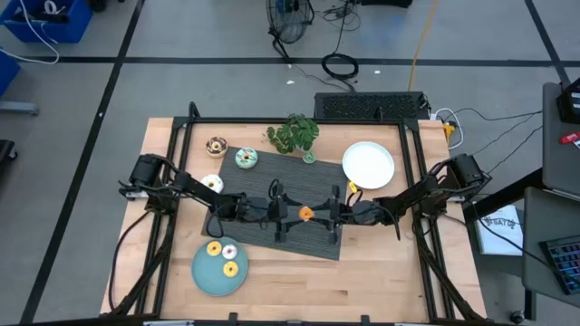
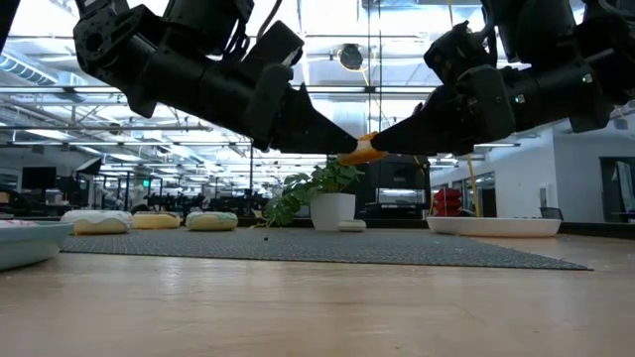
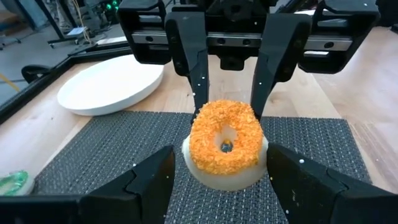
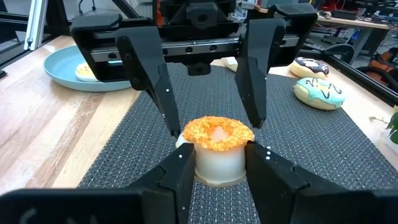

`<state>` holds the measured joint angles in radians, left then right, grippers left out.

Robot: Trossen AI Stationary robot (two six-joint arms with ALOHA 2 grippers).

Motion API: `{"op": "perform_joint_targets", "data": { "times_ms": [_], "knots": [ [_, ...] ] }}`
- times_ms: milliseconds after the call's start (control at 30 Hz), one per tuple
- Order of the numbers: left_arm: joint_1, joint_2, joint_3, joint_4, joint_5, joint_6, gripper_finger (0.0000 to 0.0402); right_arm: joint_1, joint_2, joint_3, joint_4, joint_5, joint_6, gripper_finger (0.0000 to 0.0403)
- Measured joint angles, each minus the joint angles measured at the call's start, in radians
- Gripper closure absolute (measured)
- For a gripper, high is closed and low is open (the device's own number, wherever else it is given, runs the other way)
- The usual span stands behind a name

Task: Pick & Place donuts
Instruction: Put the small orange donut on the blue plate

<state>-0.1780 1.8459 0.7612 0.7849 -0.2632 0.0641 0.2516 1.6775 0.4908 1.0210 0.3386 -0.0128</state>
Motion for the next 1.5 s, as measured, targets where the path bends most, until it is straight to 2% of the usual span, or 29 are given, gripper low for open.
{"op": "perform_joint_targets", "data": {
  "times_ms": [167, 300, 567, 800, 1333, 1500],
  "knots": [
    [0.000, -0.025, -0.001, -0.003, 0.000, 0.040, 0.0149, 0.000, 0.000, 0.000, 0.001, 0.000, 0.000, 0.0277],
    [-0.003, -0.094, -0.001, -0.033, 0.000, 0.049, 0.0149, 0.000, 0.000, 0.000, 0.017, 0.000, -0.008, 0.0277],
    [-0.007, -0.244, 0.000, -0.232, 0.002, 0.019, 0.0149, 0.000, 0.000, 0.001, 0.082, 0.001, -0.052, 0.0277],
    [-0.007, -0.249, -0.001, -0.252, 0.036, 0.005, 0.0149, -0.001, 0.000, 0.001, 0.160, 0.002, -0.087, 0.0277],
    [-0.007, -0.249, -0.001, -0.254, 0.036, -0.005, 0.0148, -0.001, 0.000, 0.001, 0.238, 0.001, -0.130, 0.0277],
    [0.001, -0.248, -0.001, -0.298, 0.030, -0.049, 0.0122, -0.001, 0.000, 0.000, 0.238, 0.000, -0.130, 0.0277]
  ]
}}
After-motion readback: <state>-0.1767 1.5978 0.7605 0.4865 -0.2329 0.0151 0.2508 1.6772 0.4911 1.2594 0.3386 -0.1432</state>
